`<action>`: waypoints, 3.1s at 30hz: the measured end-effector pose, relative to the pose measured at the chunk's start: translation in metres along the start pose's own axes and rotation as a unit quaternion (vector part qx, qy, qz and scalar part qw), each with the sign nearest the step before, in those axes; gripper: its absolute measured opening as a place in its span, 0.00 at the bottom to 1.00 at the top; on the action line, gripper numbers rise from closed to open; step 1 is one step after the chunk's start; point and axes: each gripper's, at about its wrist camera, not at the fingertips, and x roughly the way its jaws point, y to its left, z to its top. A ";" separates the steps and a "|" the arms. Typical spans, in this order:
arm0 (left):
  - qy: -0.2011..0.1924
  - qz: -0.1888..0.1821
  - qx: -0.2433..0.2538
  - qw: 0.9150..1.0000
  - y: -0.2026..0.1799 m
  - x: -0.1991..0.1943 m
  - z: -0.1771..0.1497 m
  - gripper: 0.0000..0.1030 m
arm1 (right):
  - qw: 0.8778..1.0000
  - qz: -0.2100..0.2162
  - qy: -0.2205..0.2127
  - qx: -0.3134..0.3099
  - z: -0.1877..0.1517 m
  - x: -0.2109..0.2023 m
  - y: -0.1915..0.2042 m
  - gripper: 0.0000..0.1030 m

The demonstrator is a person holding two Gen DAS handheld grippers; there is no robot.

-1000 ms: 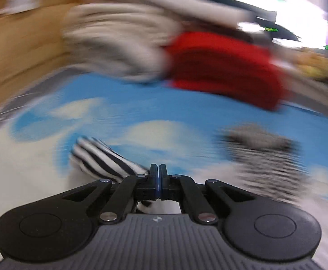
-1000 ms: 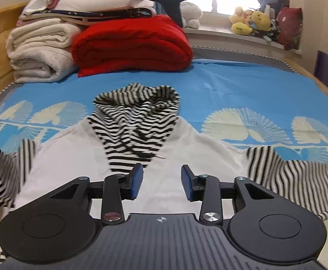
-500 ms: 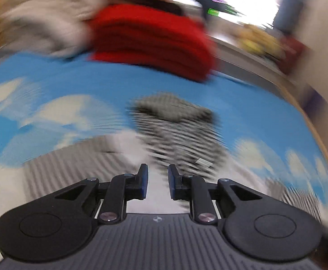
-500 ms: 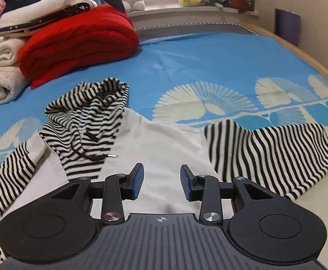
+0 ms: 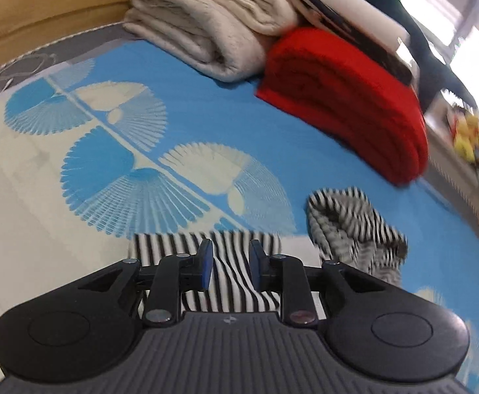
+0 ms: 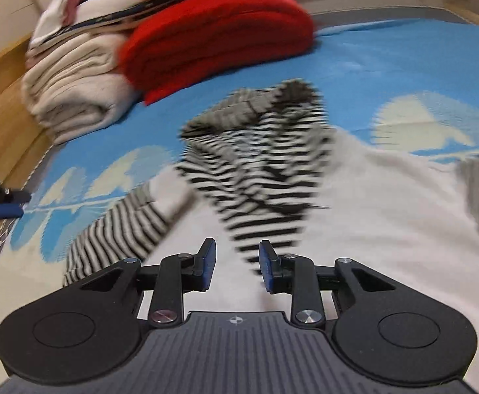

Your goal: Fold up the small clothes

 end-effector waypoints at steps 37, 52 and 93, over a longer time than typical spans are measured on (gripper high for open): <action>0.079 -0.050 0.101 0.990 -0.015 0.014 -0.031 0.25 | 0.949 -0.168 -0.040 0.264 -0.016 -0.063 -0.123 0.03; 0.151 -0.050 0.159 0.974 -0.046 0.059 -0.085 0.26 | 0.942 -0.173 0.000 0.288 -0.017 -0.051 -0.176 0.33; 0.154 -0.046 0.173 0.972 -0.047 0.062 -0.084 0.26 | 0.967 -0.150 -0.056 0.200 0.025 -0.049 -0.176 0.00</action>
